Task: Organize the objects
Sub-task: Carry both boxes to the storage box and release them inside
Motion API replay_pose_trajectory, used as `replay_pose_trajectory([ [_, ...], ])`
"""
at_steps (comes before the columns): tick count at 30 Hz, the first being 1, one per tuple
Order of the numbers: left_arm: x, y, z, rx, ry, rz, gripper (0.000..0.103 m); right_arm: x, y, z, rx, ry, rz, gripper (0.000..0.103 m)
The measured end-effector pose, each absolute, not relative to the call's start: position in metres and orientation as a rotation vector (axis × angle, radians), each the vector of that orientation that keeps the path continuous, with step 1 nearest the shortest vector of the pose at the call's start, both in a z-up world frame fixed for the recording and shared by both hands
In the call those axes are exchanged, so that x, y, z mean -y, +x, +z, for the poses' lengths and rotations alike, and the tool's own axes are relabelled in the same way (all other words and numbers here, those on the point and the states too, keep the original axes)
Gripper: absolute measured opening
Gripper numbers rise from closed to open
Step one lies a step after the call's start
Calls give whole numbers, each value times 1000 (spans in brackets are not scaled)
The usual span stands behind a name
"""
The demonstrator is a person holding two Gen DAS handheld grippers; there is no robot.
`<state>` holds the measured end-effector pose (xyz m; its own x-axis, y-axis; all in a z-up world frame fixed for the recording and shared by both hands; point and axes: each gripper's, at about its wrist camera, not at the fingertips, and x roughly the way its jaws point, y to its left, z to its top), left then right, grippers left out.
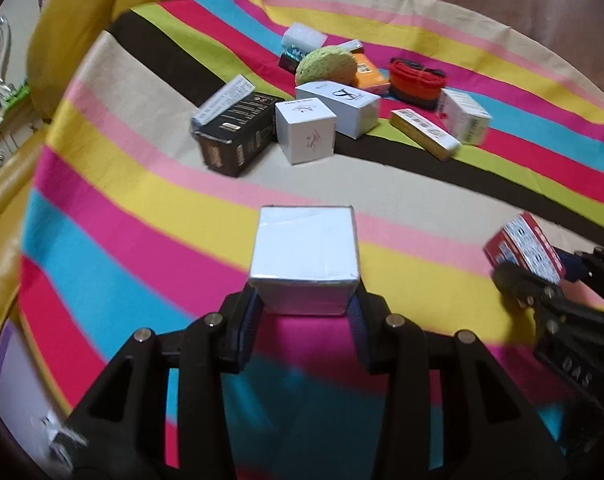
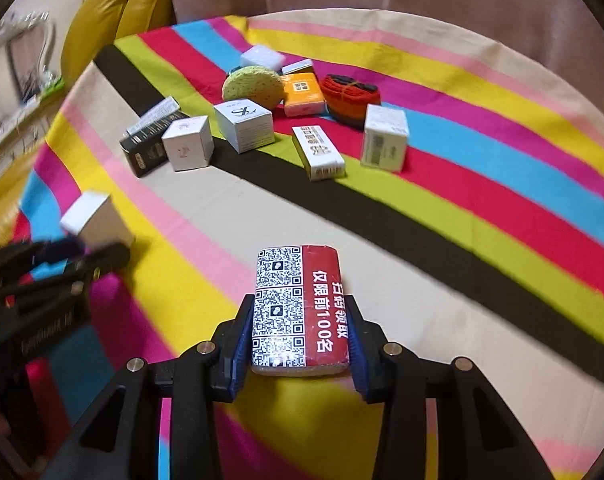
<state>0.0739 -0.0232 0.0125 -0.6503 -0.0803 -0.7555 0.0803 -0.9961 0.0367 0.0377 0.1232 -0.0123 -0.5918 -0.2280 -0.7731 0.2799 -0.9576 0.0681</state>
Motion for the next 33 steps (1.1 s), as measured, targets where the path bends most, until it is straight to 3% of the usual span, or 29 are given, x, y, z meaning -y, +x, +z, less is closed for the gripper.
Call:
replay_pose_trajectory([
  [6, 19, 128, 19, 74, 1254, -2771, 44, -111, 79, 6, -109, 1174, -2553, 42],
  [33, 133, 262, 54, -150, 1094, -2576, 44, 57, 183, 51, -424, 916, -2251, 42],
])
